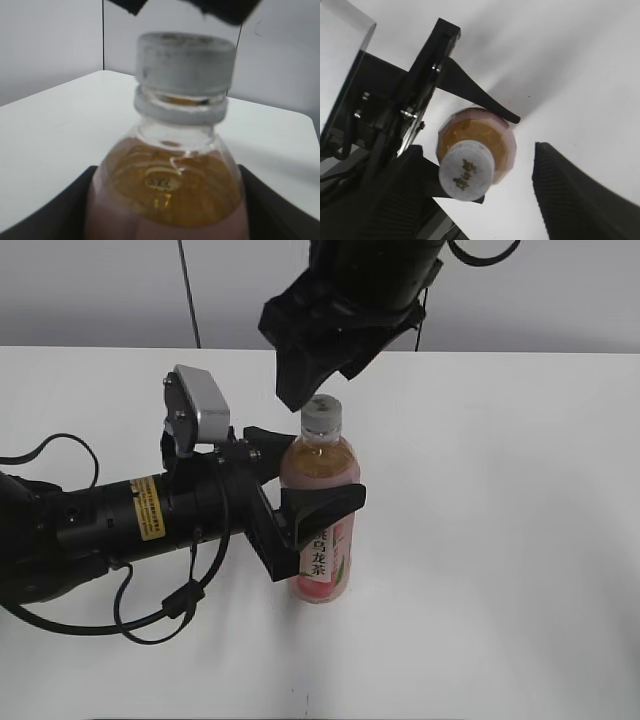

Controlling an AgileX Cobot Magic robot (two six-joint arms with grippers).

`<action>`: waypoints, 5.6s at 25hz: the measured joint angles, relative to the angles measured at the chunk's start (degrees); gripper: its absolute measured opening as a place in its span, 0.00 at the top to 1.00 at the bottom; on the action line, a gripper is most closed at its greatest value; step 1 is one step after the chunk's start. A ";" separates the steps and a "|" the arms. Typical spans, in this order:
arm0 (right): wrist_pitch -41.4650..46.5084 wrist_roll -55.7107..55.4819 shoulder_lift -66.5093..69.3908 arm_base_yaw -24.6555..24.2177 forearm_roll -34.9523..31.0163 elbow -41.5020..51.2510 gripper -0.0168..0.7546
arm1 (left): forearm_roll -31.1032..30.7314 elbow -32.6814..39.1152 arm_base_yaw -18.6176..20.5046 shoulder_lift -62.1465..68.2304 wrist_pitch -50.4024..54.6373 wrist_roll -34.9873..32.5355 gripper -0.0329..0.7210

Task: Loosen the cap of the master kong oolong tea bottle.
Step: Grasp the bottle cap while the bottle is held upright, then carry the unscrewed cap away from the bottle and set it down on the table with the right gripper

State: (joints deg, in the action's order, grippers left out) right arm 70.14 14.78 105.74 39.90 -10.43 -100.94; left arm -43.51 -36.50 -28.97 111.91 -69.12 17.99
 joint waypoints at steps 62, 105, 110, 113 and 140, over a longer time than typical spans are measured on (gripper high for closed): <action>-0.04 62.85 0.58 0.00 -1.33 2.48 0.62 | 0.13 0.00 0.00 0.00 -0.06 0.00 0.34; 0.12 120.15 0.58 0.00 -0.56 2.25 0.62 | 0.08 0.00 0.00 0.00 -0.06 0.00 0.34; 0.33 120.94 0.69 0.00 -0.39 1.73 0.62 | 0.14 0.00 0.00 0.00 -0.06 0.00 0.34; 0.38 121.01 0.69 0.00 -0.17 1.66 0.62 | 0.14 0.00 0.00 0.00 -0.06 0.05 0.34; -0.13 99.89 -2.68 0.04 3.30 1.15 0.63 | -0.11 0.00 0.00 0.00 -0.11 0.01 0.34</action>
State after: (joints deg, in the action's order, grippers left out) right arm 70.01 114.67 103.06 39.94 -7.13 -99.79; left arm -43.61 -36.50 -28.97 111.91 -69.24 18.00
